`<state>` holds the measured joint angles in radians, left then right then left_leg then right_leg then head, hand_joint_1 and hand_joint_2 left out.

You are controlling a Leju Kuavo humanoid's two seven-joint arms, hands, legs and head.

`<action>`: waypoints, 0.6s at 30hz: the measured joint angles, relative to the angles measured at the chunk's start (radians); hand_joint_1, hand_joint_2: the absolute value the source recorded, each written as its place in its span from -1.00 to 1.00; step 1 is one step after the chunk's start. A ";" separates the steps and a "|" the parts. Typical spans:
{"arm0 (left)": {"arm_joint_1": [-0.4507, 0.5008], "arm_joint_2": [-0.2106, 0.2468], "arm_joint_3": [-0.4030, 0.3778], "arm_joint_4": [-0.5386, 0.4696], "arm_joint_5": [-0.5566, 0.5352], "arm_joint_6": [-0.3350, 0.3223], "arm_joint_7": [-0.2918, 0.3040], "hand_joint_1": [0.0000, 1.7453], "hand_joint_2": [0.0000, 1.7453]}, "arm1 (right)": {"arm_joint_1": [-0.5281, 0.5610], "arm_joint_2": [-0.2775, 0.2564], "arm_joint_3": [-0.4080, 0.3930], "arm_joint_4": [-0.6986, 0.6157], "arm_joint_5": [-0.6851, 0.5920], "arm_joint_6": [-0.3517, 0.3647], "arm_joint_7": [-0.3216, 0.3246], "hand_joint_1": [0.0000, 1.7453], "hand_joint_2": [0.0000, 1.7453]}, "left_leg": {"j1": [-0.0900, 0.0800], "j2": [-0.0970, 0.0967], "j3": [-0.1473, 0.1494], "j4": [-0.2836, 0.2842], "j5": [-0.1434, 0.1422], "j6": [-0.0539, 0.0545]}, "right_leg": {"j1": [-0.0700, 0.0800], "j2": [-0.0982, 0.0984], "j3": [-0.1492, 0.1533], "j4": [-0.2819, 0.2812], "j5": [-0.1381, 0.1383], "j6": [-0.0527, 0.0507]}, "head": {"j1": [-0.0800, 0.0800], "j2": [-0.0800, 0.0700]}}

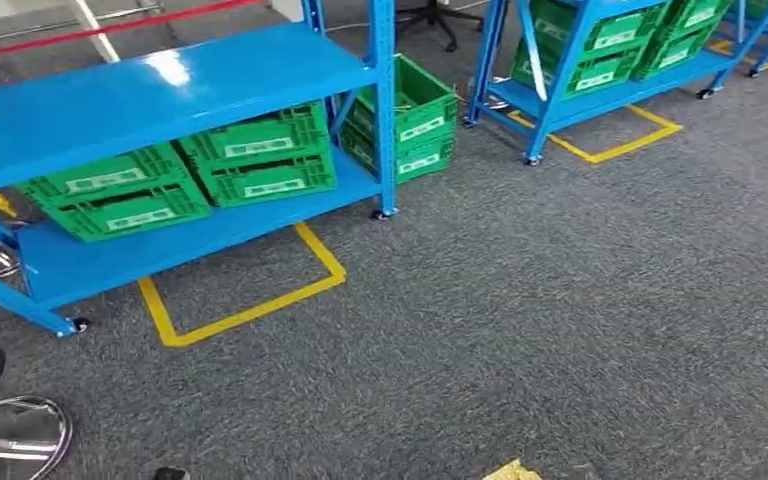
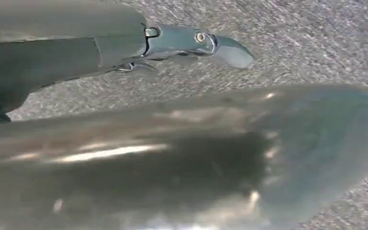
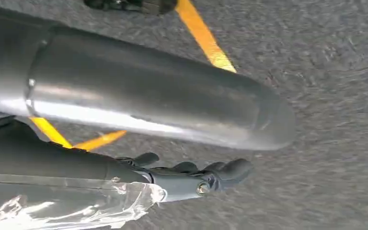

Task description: Take the parts from the cabinet and place them on the table.

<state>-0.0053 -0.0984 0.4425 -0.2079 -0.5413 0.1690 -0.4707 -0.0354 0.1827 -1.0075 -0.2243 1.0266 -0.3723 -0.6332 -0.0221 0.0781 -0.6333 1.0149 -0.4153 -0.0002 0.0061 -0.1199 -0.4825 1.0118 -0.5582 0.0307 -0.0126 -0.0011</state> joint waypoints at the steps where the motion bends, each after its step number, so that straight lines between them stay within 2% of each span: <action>1: 0.005 -0.001 0.000 0.000 0.000 0.001 0.000 -1.00 -1.00 | 0.000 0.000 0.000 0.000 0.001 -0.002 0.000 -1.00 -1.00 | 0.006 -0.019 0.001 -0.005 -0.001 0.004 | 0.000 -0.004 0.027 0.011 0.007 0.007 | 0.000 0.000; 2: 0.006 -0.003 0.000 0.000 0.000 0.001 0.000 -1.00 -1.00 | -0.003 0.000 0.000 0.000 0.002 -0.002 0.000 -1.00 -1.00 | 0.012 -0.034 0.016 -0.005 -0.001 0.010 | 0.000 -0.006 0.043 0.002 -0.004 0.013 | 0.002 0.000; 3: 0.009 -0.002 0.000 0.000 -0.001 0.002 0.000 -1.00 -1.00 | -0.006 0.000 0.000 0.000 0.003 -0.003 0.000 -1.00 -1.00 | 0.016 -0.045 0.025 -0.006 0.000 0.015 | -0.004 0.038 0.035 0.011 -0.013 0.017 | 0.003 0.000; 4: 0.007 0.000 0.000 0.000 -0.002 0.002 0.000 -1.00 -1.00 | -0.008 0.000 0.000 0.000 0.003 -0.005 0.000 -1.00 -1.00 | 0.018 -0.053 0.029 -0.006 -0.004 0.021 | -0.009 0.085 0.006 0.068 -0.011 0.019 | 0.005 0.000; 5: 0.002 0.000 0.000 0.000 -0.002 0.002 0.000 -1.00 -1.00 | -0.009 0.000 0.000 0.000 0.003 -0.005 0.000 -1.00 -1.00 | 0.019 -0.070 0.031 -0.006 -0.009 0.026 | -0.011 0.107 -0.051 0.161 -0.021 0.023 | 0.007 0.000; 6: -0.002 -0.001 0.000 0.000 -0.002 0.002 0.000 -1.00 -1.00 | -0.006 0.000 0.000 0.000 0.003 -0.005 0.000 -1.00 -1.00 | 0.019 -0.087 0.034 -0.006 -0.014 0.029 | -0.012 0.114 -0.108 0.242 -0.055 0.026 | 0.007 0.000; 7: -0.003 -0.002 0.000 0.000 -0.002 0.002 0.000 -1.00 -1.00 | -0.003 0.000 0.000 0.000 0.003 -0.005 0.000 -1.00 -1.00 | 0.019 -0.104 0.041 -0.006 -0.021 0.030 | -0.012 0.116 -0.154 0.297 -0.099 0.027 | 0.010 0.000; 8: 0.000 -0.002 0.000 0.000 -0.003 0.002 0.000 -1.00 -1.00 | -0.002 0.000 0.000 0.000 0.003 -0.005 0.002 -1.00 -1.00 | 0.019 -0.120 0.051 -0.006 -0.028 0.030 | -0.012 0.116 -0.182 0.315 -0.126 0.027 | 0.009 0.000; 9: 0.004 -0.003 0.000 0.000 -0.005 0.002 0.000 -1.00 -1.00 | -0.001 0.000 0.000 0.000 0.003 -0.005 0.002 -1.00 -1.00 | 0.019 -0.136 0.063 -0.006 -0.036 0.028 | -0.012 0.117 -0.193 0.300 -0.124 0.026 | 0.010 0.000; 10: 0.007 -0.003 0.000 0.000 -0.005 0.002 0.000 -1.00 -1.00 | 0.000 0.000 0.000 0.000 0.003 -0.006 0.002 -1.00 -1.00 | 0.020 -0.150 0.076 -0.006 -0.045 0.026 | -0.012 0.119 -0.191 0.255 -0.099 0.025 | 0.009 0.000; 11: 0.008 -0.003 0.000 0.000 -0.006 0.002 0.000 -1.00 -1.00 | 0.000 0.000 0.000 0.000 0.004 -0.006 0.002 -1.00 -1.00 | 0.021 -0.168 0.091 -0.006 -0.054 0.022 | -0.013 0.128 -0.176 0.178 -0.041 0.024 | 0.009 0.000; 12: 0.007 -0.003 0.000 0.000 -0.007 0.002 0.000 -1.00 -1.00 | 0.001 0.000 0.000 0.000 0.005 -0.007 0.002 -1.00 -1.00 | 0.023 -0.181 0.104 -0.006 -0.064 0.017 | -0.017 0.155 -0.160 0.098 0.038 0.027 | 0.011 0.000; 13: 0.007 -0.002 0.000 0.002 -0.008 0.002 0.000 -1.00 -1.00 | 0.004 0.000 0.000 0.000 0.005 -0.008 0.004 -1.00 -1.00 | 0.021 -0.193 0.108 -0.002 -0.073 0.010 | -0.023 0.201 -0.159 0.045 0.117 0.031 | 0.014 0.000; 14: 0.004 -0.002 0.000 0.002 -0.008 0.002 0.000 -1.00 -1.00 | 0.003 0.000 0.000 0.000 0.006 -0.009 0.006 -1.00 -1.00 | 0.020 -0.209 0.106 -0.002 -0.079 0.006 | -0.019 0.194 -0.153 0.044 0.099 0.011 | 0.016 0.000; 15: 0.004 -0.002 0.000 0.002 -0.008 0.002 0.000 -1.00 -1.00 | -0.001 0.000 0.000 0.001 0.007 -0.008 0.007 -1.00 -1.00 | 0.022 -0.215 0.105 -0.005 -0.085 0.001 | -0.016 0.182 -0.138 0.045 0.108 0.006 | 0.012 0.000; 17: 0.009 -0.002 0.000 0.002 -0.008 0.002 0.001 -1.00 -1.00 | -0.004 0.000 0.000 0.000 0.007 -0.009 0.007 -1.00 -1.00 | 0.022 -0.220 0.112 -0.008 -0.082 -0.005 | -0.014 0.163 -0.133 0.042 0.115 -0.008 | 0.012 0.000; 18: 0.009 0.004 0.000 0.002 -0.008 0.003 0.001 -1.00 -1.00 | -0.004 0.002 0.000 0.000 0.008 -0.009 0.007 -1.00 -1.00 | 0.018 -0.188 0.107 0.007 -0.081 -0.008 | -0.018 0.154 -0.124 0.037 0.113 -0.014 | 0.013 0.000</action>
<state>0.0035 -0.0942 0.4429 -0.2060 -0.5493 0.1717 -0.4700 -0.0393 0.1843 -1.0075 -0.2239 1.0346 -0.3815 -0.6260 -0.0038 -0.1100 -0.5260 1.0217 -0.4967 -0.0086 -0.0119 0.0345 -0.6062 1.0488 -0.4456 0.0168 0.0004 -0.0011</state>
